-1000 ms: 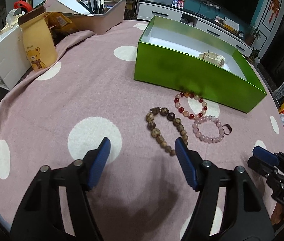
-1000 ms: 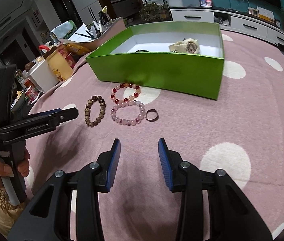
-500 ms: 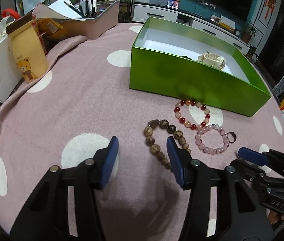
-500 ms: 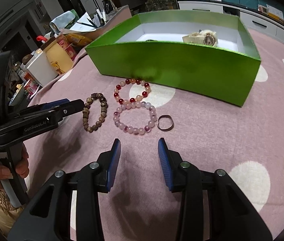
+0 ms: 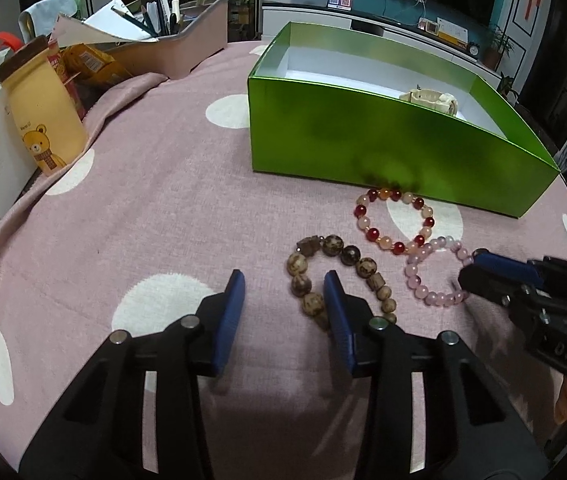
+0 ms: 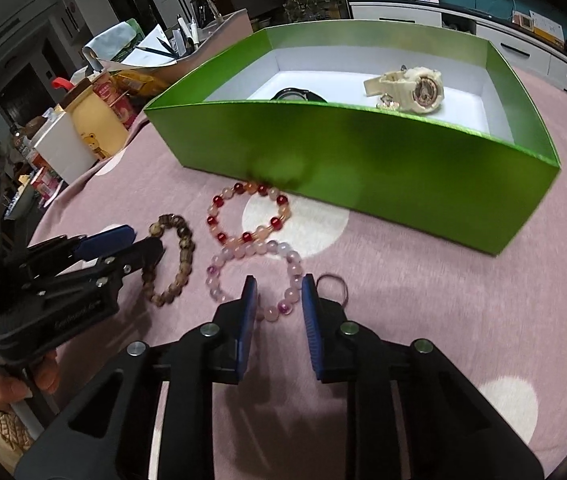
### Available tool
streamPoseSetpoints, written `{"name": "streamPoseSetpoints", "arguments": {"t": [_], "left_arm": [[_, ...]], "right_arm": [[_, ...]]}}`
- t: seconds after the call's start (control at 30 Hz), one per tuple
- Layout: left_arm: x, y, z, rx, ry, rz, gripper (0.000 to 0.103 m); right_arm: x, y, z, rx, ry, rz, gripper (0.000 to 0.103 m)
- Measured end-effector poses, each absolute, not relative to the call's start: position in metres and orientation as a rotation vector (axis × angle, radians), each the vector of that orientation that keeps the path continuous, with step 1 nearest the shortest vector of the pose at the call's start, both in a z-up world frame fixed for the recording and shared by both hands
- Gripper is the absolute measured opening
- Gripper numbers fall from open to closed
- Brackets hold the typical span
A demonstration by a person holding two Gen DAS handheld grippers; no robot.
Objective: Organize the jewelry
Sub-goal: 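Grasp the wooden bead bracelet with the left tool while the right tool grasps the pink bead bracelet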
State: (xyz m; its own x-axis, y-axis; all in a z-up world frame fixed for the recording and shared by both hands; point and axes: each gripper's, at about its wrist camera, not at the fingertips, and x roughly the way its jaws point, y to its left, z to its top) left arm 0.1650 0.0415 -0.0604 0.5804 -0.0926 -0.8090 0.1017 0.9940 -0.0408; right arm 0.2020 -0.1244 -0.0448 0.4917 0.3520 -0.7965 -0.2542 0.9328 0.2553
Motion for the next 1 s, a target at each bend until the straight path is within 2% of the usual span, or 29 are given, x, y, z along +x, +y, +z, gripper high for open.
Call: {"name": "streamPoseSetpoints", "arguments": {"t": [0.1,0.2,0.27,0.47,1.0], "left_arm": [[0.165,0.037,-0.061,0.038,0.933,-0.113,0.039],[0.164,0.033,-0.061,0.051,0.920,-0.131,0.027],[0.163,0.031,-0.061,0.053,0.914,-0.145,0.015],[0.163,0.042,-0.060,-0.030,0.921,-0.174,0.010],[0.136,0.047,-0.016,-0.114,0.816,-0.261,0.010]], "right_arm": [[0.207,-0.118,-0.045,0.058,0.990,0.353,0.017],[0.208,-0.111,-0.045,-0.019,0.987,0.330,0.014],[0.206,-0.104,-0.045,-0.092,0.972,0.307,0.008],[0.203,-0.103,-0.043,-0.117,0.947,0.304,0.007],[0.154,-0.137,0.019,-0.024,0.755,0.313,0.007]]}}
